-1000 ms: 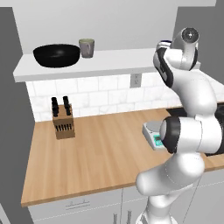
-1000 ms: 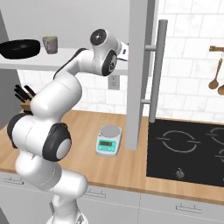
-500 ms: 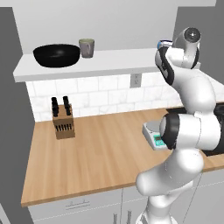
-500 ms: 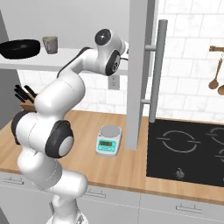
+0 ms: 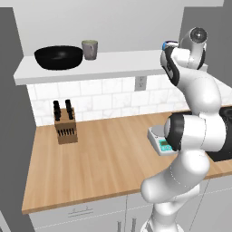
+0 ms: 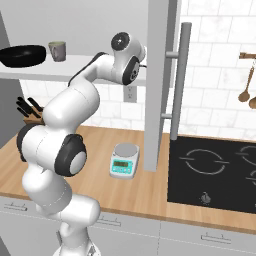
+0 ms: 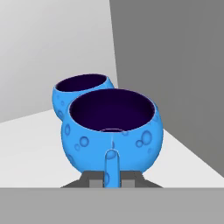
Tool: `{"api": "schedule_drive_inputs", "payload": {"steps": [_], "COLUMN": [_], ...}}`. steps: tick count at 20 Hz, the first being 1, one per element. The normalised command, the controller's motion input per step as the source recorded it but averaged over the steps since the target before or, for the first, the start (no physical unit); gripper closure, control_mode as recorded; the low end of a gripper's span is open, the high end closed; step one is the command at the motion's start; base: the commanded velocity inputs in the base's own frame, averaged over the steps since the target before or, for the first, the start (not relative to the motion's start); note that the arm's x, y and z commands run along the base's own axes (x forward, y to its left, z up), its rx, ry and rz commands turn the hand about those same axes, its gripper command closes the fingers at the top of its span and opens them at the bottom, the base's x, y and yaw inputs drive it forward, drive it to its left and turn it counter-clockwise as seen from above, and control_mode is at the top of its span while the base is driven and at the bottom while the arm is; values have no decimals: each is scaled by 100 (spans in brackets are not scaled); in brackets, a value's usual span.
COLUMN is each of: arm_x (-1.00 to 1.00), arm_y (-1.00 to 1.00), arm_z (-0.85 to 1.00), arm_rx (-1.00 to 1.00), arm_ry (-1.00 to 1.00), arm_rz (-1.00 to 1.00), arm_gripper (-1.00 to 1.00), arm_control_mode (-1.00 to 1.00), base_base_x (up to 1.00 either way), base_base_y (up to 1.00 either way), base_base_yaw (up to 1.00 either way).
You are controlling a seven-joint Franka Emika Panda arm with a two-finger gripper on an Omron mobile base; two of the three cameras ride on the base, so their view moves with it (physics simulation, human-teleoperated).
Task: Gather all objects into one cabinet and sort the glasses and bowls to opposite sides.
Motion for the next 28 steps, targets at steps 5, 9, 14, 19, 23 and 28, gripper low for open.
{"api": "schedule_drive_inputs", "payload": {"steps": [5,9,14,19,23,28], "arm_x": [2,0,0,-1,-24,-70], "arm_y": [0,0,0,16,38,79], "arm_z": [0,0,0,0,0,0], "arm_rx": [0,0,0,0,0,0], "arm_ry": [0,0,0,-1,-4,-5], "arm_rz": [0,0,0,0,0,5], "arm_gripper": [100,-100,-100,-100,-100,-100], "arm_control_mode": [-100,-100,-100,-100,-100,-100], "base_base_x": [0,0,0,0,0,0], "base_base_y": [0,0,0,0,0,0], "base_base_yaw": [0,0,0,0,0,0]}}
